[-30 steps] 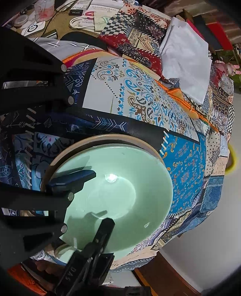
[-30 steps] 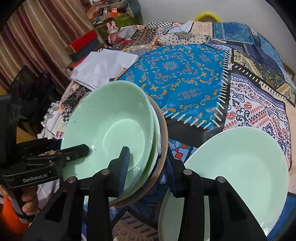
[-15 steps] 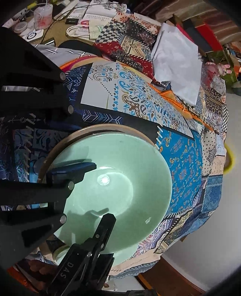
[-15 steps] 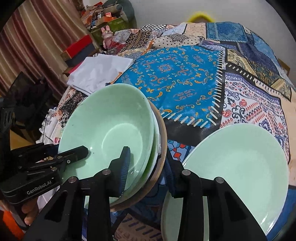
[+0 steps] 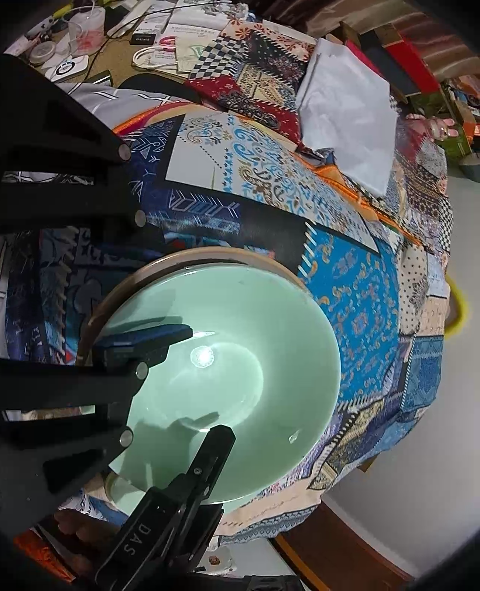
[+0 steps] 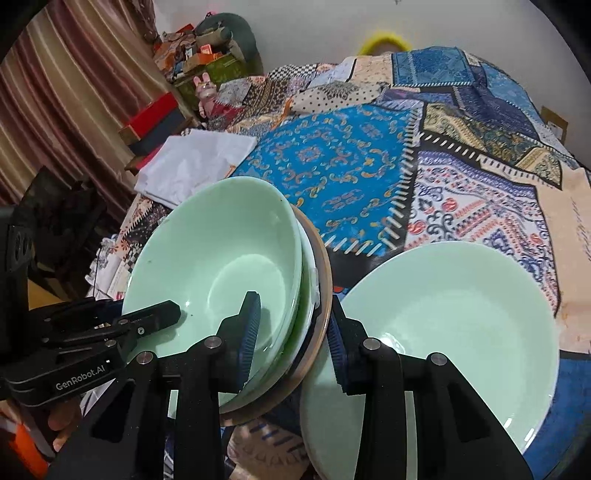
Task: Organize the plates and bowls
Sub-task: 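Grip the nested bowl stack rim with both tools and lift it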
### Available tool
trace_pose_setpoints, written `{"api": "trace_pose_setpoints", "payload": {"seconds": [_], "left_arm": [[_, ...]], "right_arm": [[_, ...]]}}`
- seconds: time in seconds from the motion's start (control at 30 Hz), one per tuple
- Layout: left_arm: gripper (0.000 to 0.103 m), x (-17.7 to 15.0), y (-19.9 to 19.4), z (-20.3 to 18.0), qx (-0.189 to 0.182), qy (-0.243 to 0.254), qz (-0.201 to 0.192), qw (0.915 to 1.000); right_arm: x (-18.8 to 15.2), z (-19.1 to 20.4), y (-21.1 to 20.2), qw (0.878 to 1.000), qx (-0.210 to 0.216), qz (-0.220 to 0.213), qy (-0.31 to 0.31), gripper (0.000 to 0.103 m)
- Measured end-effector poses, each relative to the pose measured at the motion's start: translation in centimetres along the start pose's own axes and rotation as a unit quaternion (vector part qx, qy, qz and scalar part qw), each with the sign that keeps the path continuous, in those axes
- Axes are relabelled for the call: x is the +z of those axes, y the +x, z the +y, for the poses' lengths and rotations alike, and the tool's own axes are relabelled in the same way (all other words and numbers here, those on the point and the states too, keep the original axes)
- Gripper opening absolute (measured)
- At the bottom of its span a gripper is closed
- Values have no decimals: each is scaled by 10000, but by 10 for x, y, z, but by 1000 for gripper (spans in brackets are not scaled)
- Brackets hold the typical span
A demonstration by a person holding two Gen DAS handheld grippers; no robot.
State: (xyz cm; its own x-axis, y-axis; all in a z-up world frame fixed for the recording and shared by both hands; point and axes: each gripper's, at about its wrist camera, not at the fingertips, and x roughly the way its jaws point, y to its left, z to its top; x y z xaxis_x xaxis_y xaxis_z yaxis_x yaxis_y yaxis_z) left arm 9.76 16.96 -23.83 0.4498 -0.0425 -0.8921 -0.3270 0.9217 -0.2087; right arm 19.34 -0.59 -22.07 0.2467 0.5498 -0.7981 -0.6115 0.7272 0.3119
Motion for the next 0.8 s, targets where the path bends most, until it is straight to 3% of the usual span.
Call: {"api": "trace_pose_setpoints", "payload": {"seconds": [0.8], "left_arm": [[33, 11, -40, -72, -243, 619, -333, 9972]], "right_arm": [[-4, -38, -80, 9965, -222, -754, 284, 32]]}}
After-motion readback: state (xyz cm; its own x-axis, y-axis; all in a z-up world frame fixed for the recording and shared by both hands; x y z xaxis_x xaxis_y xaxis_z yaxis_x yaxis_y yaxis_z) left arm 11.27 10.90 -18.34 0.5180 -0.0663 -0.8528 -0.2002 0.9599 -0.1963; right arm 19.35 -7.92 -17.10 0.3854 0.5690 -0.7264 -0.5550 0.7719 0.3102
